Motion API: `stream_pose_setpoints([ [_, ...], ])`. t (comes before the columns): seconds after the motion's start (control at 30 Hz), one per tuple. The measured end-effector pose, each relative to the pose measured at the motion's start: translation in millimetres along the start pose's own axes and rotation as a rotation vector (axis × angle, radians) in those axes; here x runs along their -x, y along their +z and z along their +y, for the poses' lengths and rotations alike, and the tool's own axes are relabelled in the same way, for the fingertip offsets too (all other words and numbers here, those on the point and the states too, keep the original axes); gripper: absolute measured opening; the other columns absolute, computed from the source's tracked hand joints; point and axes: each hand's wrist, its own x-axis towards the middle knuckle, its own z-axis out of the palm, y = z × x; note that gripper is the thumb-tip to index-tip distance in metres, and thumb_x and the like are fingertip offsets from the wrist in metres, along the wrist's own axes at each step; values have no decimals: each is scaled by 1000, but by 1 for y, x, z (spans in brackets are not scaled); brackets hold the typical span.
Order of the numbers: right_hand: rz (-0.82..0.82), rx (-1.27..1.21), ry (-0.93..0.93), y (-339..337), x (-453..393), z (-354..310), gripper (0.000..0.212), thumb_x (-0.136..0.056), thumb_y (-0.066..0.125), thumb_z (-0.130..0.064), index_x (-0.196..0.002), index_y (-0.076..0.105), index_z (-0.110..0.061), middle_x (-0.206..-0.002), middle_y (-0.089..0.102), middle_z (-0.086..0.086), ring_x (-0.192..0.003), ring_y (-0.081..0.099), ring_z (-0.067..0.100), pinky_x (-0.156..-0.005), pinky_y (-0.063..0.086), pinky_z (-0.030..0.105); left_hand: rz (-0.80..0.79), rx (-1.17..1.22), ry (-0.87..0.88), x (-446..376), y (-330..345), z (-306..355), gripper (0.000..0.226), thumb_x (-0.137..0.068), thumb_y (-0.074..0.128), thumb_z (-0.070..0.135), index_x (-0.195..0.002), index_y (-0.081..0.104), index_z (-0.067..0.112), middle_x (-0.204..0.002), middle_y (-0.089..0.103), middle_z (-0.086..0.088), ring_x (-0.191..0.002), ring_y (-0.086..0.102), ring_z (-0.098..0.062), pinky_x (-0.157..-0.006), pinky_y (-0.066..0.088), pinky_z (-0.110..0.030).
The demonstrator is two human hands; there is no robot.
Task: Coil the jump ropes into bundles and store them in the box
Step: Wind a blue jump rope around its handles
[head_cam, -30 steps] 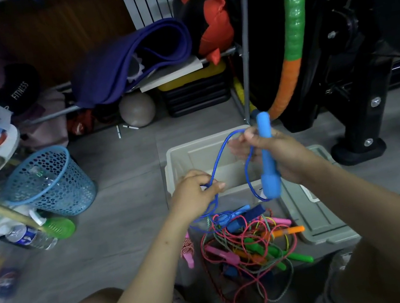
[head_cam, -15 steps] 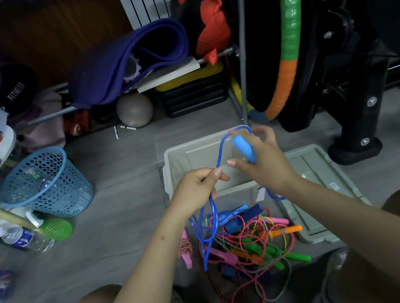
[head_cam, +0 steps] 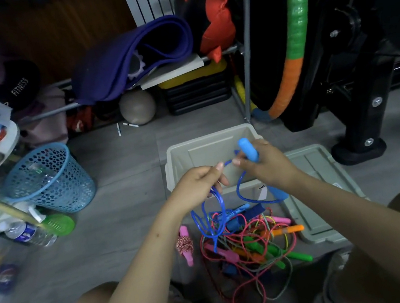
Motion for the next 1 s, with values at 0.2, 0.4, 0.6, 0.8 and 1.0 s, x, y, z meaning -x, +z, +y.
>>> stream_pose_setpoints([
  [0.2,346,-89,305,-21,-18,22,29,-88,62,-31,-65,48,-20,-77,56,19,-74,54,27,-65,39,34,185,-379,-178,-1,-21,-22,8,-86,67,21,-81,64,16,-84,62,-4,-77,54,-16,-67,38,-22],
  [0.4,240,223,281,-21,-9,20,26,-92,55,-30,-107,60,-10,-115,49,18,-109,51,29,-84,40,34,282,-333,-159,1,-28,-15,14,-87,67,30,-76,68,21,-66,58,13,-64,54,-4,-59,38,-17],
  [0.6,75,205,143,-13,1,6,56,-90,59,-33,-141,37,-32,-134,24,5,-107,53,23,-96,41,29,197,-229,-31,-3,-6,-5,18,-87,64,40,-82,75,27,-57,64,9,-50,53,-3,-56,43,-21],
  [0.8,-305,-136,22,-7,9,-6,18,-93,57,-26,-111,61,-24,-93,64,-8,-58,61,6,-46,45,21,65,13,-32,-1,3,14,25,-95,55,32,-77,69,21,-52,52,10,-41,35,1,-47,28,-15],
  [1.0,6,41,78,-14,-1,4,23,-89,63,-26,-69,52,-22,-62,52,-5,-53,48,6,-54,37,21,91,117,-150,0,-10,8,16,-93,57,33,-88,66,20,-75,59,2,-58,49,-6,-47,36,-7],
])
